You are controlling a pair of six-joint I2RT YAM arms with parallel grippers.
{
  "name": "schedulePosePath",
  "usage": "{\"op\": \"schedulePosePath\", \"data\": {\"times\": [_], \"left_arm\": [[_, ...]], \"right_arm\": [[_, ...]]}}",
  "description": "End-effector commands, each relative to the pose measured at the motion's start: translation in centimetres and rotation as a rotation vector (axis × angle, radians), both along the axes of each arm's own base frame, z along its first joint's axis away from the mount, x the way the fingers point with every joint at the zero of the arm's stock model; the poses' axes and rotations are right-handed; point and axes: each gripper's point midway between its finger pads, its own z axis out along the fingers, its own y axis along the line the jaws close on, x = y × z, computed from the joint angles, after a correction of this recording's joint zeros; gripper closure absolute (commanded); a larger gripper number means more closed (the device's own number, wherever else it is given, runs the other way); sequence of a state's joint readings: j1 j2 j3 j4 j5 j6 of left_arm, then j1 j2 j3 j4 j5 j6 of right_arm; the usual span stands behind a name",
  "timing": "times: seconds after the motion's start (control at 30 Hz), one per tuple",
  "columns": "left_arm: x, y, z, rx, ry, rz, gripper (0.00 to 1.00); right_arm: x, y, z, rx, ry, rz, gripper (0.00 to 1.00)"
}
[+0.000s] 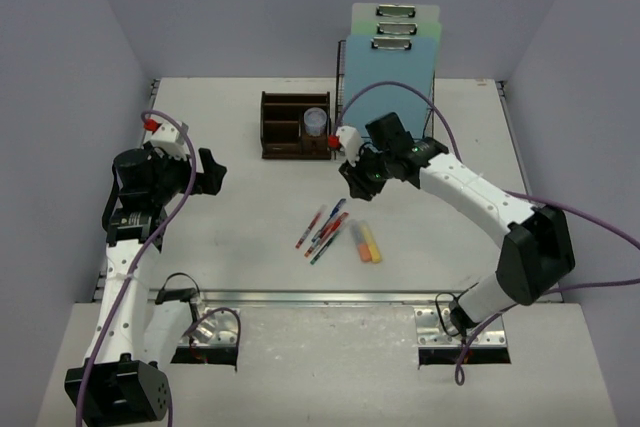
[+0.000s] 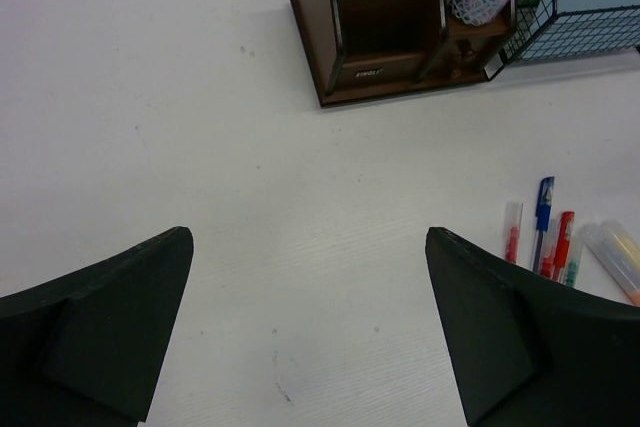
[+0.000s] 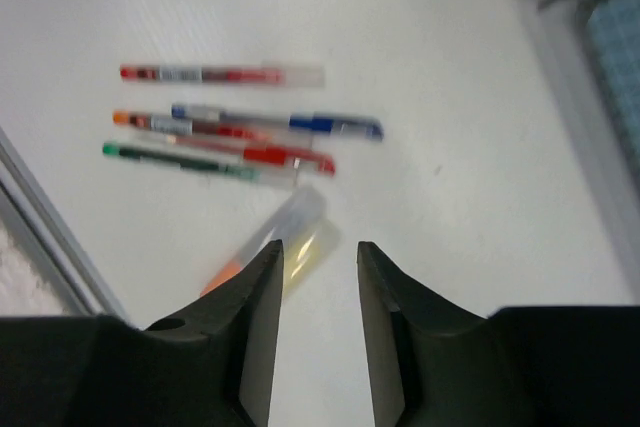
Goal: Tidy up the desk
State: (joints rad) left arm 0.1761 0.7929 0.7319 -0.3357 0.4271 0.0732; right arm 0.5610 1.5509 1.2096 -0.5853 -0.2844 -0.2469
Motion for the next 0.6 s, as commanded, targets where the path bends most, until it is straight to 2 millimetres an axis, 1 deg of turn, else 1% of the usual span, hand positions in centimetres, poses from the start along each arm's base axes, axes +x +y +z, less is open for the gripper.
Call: {"op": "schedulePosePath", "data": {"times": [0.0,0.1,0.23,0.27,0.4,0.57], "left_arm": [[0.7,0.2,1.5,0.001,-0.057,0.015,0.0],[0.7,0.3,1.8,0.002,-0.062,0.025,0.0],[0.6,0.4,1.9,0.007,-0.065,0.032,0.0],[0.5,0.4,1.8,0.009,-0.064,0.033,0.0],[0.5,0.5,1.6,0.014,-0.058,0.037,0.0],[0.5,0.5,1.3,0.013,-0.053,0.035,0.0]], "right_arm": [[-3.1,-5.1,-5.4,-0.163,0.124,-0.268,0.63],[-4.5,-6.9,-7.4,-0.213,0.168,-0.367,0.65],[-5.0,-7.5,-8.8,-0.22,0.173,-0.396,0.67],[-5.2,-7.6,-9.5,-0.231,0.183,-0.4,0.68],[-5.1,-7.5,-10.4,-0.226,0.189,-0.414,0.65],[-5.0,-6.2,-10.2,-0.177,0.233,-0.433,0.58]]}}
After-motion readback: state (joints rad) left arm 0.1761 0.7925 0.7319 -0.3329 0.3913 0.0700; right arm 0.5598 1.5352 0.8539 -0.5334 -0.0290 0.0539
